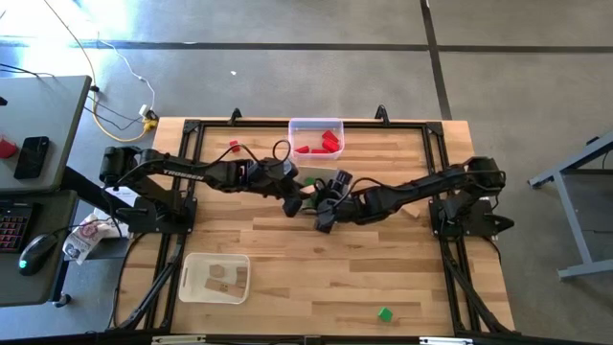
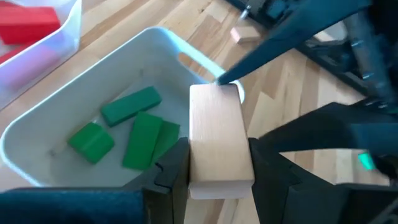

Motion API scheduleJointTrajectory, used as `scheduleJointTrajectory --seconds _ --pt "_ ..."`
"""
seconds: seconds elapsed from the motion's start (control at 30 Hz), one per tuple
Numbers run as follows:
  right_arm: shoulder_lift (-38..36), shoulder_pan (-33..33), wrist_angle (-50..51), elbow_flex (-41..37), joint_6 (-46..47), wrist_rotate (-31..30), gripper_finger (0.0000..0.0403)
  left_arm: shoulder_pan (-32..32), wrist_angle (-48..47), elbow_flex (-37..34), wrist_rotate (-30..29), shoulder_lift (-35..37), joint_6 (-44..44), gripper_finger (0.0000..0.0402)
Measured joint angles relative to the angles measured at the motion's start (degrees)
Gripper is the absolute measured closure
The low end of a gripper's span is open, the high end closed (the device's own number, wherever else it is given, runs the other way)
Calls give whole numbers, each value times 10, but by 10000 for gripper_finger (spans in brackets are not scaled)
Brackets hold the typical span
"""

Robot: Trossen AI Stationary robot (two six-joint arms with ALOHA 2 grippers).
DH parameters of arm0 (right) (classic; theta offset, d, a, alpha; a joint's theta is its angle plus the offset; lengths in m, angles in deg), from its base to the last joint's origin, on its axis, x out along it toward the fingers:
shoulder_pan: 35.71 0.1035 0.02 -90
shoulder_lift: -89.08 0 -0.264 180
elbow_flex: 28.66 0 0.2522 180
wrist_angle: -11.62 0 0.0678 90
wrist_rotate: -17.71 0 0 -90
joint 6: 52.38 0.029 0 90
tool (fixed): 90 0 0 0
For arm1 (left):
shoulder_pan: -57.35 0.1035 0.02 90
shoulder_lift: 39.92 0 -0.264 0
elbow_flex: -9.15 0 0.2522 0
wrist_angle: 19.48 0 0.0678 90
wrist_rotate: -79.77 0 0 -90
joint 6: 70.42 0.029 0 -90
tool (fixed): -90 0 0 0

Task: Sort & place blocks by color
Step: Put the brown arch block into the bottom white bin

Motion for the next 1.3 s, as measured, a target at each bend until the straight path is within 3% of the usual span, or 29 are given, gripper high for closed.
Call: scheduleJointTrajectory --seconds 0.43,0.73,1.0,1.3 --pt "-46 46 66 0 64 9 187 -45 -114 1 -6 27 2 291" --pt "-49 57 145 0 142 15 187 -126 -193 0 -5 94 -14 291" --pt "-49 57 188 0 203 74 187 -217 -324 0 -57 158 -81 290" --pt "-49 57 200 0 243 131 187 -331 -379 1 -74 192 -151 289"
